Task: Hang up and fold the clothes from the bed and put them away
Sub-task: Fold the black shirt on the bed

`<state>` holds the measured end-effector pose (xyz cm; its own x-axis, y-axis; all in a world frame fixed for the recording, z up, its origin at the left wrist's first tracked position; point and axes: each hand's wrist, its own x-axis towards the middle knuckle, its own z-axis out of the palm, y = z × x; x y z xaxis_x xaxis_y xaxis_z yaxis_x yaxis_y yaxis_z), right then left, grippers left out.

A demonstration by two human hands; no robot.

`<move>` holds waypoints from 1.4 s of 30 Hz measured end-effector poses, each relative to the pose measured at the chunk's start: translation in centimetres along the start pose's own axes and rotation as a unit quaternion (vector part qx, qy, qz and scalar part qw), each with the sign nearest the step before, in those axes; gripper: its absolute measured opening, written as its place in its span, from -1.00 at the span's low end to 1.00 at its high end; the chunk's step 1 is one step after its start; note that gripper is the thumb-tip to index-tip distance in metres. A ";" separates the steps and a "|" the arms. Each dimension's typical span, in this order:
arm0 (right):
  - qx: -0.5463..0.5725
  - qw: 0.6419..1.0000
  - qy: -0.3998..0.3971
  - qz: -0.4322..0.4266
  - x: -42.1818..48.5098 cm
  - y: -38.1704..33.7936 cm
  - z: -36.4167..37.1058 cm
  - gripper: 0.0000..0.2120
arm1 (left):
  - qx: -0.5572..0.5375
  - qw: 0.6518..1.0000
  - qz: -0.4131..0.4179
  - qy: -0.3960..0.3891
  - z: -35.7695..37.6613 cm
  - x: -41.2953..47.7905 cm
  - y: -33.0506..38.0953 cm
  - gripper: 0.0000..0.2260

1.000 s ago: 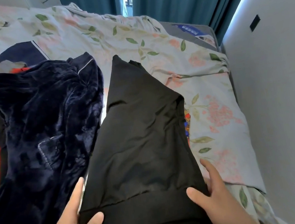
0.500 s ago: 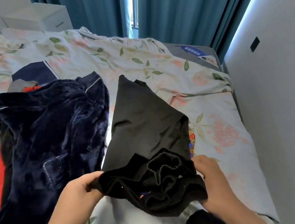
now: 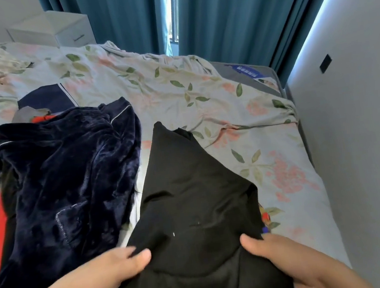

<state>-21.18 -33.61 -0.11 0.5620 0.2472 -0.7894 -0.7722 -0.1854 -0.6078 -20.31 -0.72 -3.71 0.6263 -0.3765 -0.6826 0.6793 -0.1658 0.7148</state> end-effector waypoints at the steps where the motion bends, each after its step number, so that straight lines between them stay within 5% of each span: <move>1: -0.057 0.998 -0.008 0.007 -0.6 0.7 -0.1 -0.40 | 0.043 0.998 -0.008 -0.037 -0.1 -0.5 -0.1 -0.77; 3: -0.111 0.994 -0.016 0.001 -0.9 1.1 -0.1 -0.59 | 0.071 0.981 0.006 -0.180 -0.7 -1.5 -0.1 -0.64; 5: -0.077 0.997 -0.028 0.010 -0.6 0.7 -0.1 -0.71 | 0.032 0.969 0.040 -0.240 -1.5 -1.8 0.2 -0.58; 8: 0.143 0.986 -0.030 -0.085 -0.4 0.4 -1.2 -0.69 | -0.179 0.932 0.126 -0.287 -1.9 -1.1 1.4 -0.62; 10: 0.246 0.954 -0.077 -0.153 0.4 -0.7 -2.3 -0.58 | -0.232 0.937 0.160 -0.206 -2.6 0.3 2.7 -0.49; 11: 0.255 0.946 -0.076 -0.183 1.2 -1.4 -2.8 -0.53 | -0.192 0.958 0.183 -0.106 -2.8 1.3 3.7 -0.42; 15: 0.095 0.953 0.156 -0.243 7.5 -5.7 -5.1 -0.78 | -0.101 0.960 0.217 0.143 -3.1 8.0 8.2 -0.62; 18: -0.078 0.923 0.292 -0.237 13.8 -9.0 -7.0 -0.86 | 0.014 0.933 0.211 0.290 -3.8 14.4 10.6 -0.80; 23: -0.195 0.861 0.387 -0.266 21.1 -12.1 -8.8 -0.89 | 0.125 0.890 0.233 0.371 -5.6 21.8 12.4 -0.88; 27: -0.319 0.827 0.424 -0.188 22.0 -13.2 -8.0 -0.69 | 0.237 0.841 0.239 0.424 -5.0 22.3 12.9 -0.73; 30: -0.503 0.696 0.430 -0.278 20.3 -10.3 -4.5 -0.48 | 0.438 0.729 0.410 0.331 -2.5 19.5 9.8 -0.53; 31: -0.535 0.676 0.405 -0.306 19.7 -8.8 -3.0 -0.47 | 0.505 0.707 0.410 0.280 -1.6 18.8 8.2 -0.48; 35: -0.618 0.714 0.269 -0.188 20.9 -4.9 -1.9 -0.31 | 0.632 0.715 0.200 0.221 -1.7 20.1 3.6 -0.26; 42: -0.583 0.709 0.310 -0.248 25.8 -2.4 -3.0 -0.34 | 0.623 0.702 0.229 0.259 -3.0 24.4 0.2 -0.31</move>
<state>-3.97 -29.68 -19.30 0.9799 0.1586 -0.1208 0.1330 -0.9715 -0.1959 -3.76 -7.24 -20.71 0.9439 -0.3225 -0.0714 -0.2983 -0.9252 0.2345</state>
